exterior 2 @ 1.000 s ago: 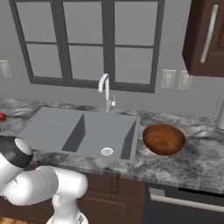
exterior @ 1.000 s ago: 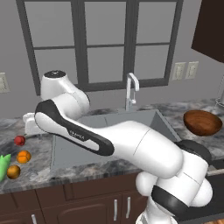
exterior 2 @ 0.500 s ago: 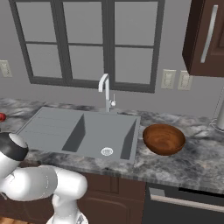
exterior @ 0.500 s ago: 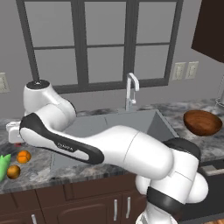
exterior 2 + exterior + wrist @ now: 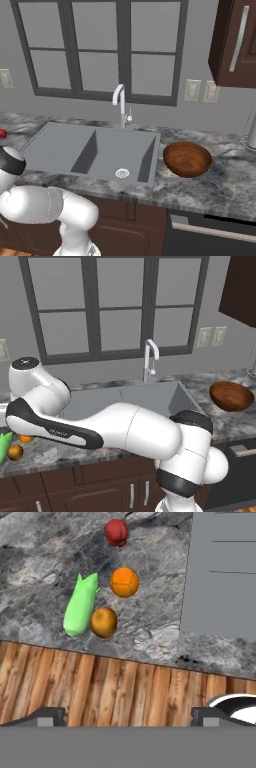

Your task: There is a mixed pile of frozen fruits and vegetables on the counter. Locate all the frozen vegetables and place the items in a bowl on the counter. Take all the frozen fruits and defrost them in a running sink.

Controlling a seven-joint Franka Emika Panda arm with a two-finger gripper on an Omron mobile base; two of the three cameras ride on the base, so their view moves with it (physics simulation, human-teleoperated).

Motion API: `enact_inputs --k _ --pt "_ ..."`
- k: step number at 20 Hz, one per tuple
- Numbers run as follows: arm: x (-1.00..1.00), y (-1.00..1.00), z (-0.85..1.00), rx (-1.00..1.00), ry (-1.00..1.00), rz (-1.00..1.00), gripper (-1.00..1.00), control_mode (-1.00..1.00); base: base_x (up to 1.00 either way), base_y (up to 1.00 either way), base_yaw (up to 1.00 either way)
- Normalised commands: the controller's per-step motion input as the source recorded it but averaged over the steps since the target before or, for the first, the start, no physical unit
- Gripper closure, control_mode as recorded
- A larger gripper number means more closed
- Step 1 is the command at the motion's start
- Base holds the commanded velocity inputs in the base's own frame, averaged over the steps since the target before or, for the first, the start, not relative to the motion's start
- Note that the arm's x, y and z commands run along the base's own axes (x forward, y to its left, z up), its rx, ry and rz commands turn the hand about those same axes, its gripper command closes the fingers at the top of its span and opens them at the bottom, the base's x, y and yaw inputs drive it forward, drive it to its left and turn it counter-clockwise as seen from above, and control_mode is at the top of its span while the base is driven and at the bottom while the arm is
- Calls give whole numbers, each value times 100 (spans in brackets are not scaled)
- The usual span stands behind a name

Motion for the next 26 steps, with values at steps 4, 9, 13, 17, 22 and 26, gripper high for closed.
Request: enact_inputs --k 4,9,13,17,22,26 --pt "18 28 -19 0 -3 0 -100 -100 0 0 0" --pt "39 20 -21 0 -1 0 -100 -100 0 0 0" --pt "23 13 -20 0 0 0 -100 -100 0 0 0" --pt "0 25 -25 0 0 1 -100 -100 0 0 0" --pt "9 21 -21 0 0 0 -100 -100 0 0 0" --pt "28 13 -18 0 0 0 -100 -100 0 0 0"
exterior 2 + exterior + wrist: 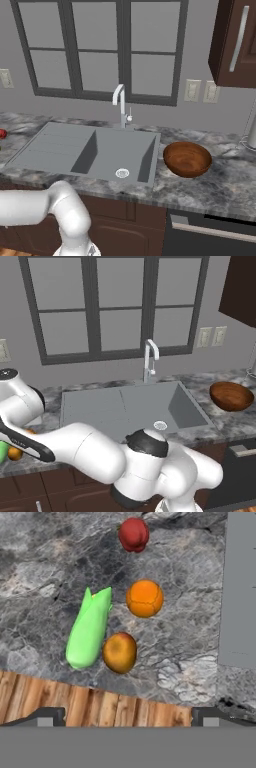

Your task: There is a mixed pile of frozen fruits and vegetables on the counter. Locate all the frozen vegetables and place the items in a bowl on the counter. Take all the frozen fruits and defrost them in a running sink.

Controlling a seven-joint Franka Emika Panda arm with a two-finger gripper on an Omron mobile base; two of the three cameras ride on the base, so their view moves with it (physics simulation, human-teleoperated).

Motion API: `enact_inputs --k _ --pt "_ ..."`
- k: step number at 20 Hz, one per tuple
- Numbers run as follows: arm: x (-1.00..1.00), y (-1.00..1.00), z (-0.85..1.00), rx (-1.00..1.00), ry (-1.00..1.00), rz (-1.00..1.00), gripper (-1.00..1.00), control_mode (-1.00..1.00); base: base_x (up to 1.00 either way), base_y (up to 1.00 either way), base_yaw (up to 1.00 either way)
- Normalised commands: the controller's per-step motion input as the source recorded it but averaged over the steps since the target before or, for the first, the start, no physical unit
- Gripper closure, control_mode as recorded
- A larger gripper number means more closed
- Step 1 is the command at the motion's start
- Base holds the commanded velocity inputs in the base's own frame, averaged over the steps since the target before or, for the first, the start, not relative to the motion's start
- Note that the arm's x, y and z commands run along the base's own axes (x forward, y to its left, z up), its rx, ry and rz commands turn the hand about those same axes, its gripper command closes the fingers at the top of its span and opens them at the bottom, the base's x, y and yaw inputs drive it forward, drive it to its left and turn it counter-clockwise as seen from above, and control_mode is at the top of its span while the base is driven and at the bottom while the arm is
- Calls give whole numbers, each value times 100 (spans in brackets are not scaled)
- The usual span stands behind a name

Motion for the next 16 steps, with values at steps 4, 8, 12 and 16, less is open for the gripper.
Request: enact_inputs --k 4,8,12,16 --pt "32 13 -21 0 1 0 -100 -100 0 0 0" --pt "25 18 -24 1 3 0 -100 -100 0 0 0" --pt "18 19 -21 0 2 0 -100 -100 0 0 0" --pt "14 15 -19 0 1 0 -100 -100 0 0 0"
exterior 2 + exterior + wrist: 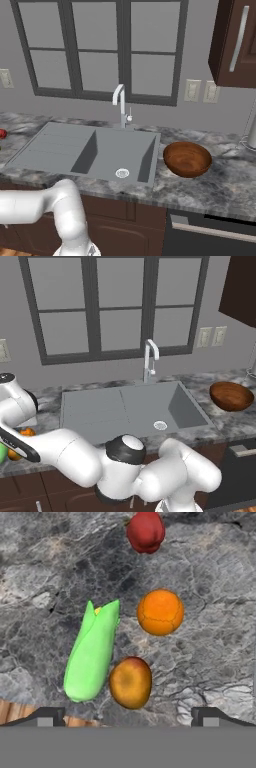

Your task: There is a mixed pile of frozen fruits and vegetables on the counter. Locate all the frozen vegetables and place the items in a bowl on the counter. Take all the frozen fruits and defrost them in a running sink.

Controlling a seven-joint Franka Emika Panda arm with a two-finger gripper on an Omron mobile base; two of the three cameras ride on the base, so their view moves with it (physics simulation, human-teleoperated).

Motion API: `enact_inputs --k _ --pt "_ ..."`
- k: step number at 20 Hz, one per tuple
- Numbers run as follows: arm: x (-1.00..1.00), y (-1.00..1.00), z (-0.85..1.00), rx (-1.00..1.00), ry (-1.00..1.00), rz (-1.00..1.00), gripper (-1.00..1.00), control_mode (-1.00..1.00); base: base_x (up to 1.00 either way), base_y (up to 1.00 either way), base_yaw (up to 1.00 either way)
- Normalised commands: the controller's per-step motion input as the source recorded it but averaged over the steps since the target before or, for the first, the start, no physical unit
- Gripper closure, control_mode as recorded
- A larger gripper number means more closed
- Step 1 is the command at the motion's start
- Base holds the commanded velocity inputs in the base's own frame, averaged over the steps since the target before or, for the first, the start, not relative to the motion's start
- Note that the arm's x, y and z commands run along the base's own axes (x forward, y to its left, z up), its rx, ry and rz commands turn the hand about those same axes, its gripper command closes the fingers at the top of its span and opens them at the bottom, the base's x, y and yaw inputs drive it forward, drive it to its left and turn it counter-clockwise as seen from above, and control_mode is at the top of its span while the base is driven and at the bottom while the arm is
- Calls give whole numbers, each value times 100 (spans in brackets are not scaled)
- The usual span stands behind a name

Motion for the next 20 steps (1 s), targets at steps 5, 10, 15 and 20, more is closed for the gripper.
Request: enact_inputs --k 5,10,15,20 --pt "4 6 -18 0 0 0 -100 -100 0 0 0" --pt "0 0 -21 0 0 0 -100 -100 0 0 0" --pt "0 0 -21 0 0 0 -100 -100 0 0 0" --pt "0 0 -23 0 0 0 -100 -100 0 0 0"
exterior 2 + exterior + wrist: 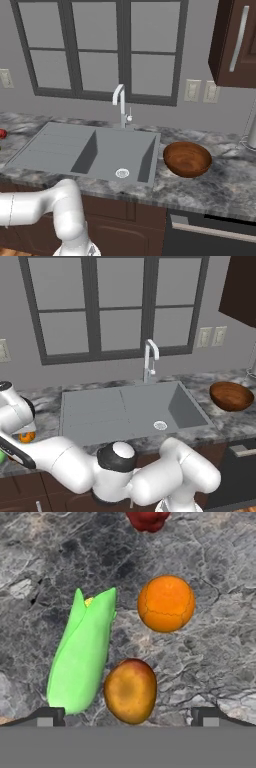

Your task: There is a mixed pile of frozen fruits and vegetables on the counter. Locate all the frozen vegetables and place the items in a bowl on the counter. Take all the frozen fruits and defrost them in a running sink.

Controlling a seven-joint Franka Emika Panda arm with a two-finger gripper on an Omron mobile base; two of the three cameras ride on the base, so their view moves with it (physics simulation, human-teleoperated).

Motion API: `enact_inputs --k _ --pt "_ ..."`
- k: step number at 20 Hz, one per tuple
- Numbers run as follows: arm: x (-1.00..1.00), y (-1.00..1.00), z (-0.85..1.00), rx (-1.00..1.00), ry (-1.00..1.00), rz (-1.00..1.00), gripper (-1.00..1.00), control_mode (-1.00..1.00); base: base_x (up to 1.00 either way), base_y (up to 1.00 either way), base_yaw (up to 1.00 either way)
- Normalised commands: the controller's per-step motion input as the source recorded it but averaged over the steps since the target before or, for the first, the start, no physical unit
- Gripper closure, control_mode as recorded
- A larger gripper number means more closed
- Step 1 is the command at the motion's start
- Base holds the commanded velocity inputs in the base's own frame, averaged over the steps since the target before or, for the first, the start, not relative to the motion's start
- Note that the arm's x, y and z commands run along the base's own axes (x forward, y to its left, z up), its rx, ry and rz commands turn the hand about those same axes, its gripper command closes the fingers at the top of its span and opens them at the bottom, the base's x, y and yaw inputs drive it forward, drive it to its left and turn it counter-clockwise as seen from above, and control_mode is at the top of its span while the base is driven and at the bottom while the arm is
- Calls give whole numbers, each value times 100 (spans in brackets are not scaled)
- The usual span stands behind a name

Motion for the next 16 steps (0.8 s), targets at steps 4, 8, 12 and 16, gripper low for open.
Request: enact_inputs --k 4,8,12,16 --pt "0 0 -25 0 1 0 -100 -100 0 0 0" --pt "0 0 -23 0 1 0 -100 -100 0 0 0" --pt "0 0 -24 0 4 0 -100 -100 0 0 0" --pt "0 0 -25 0 5 0 -100 -100 0 0 0"
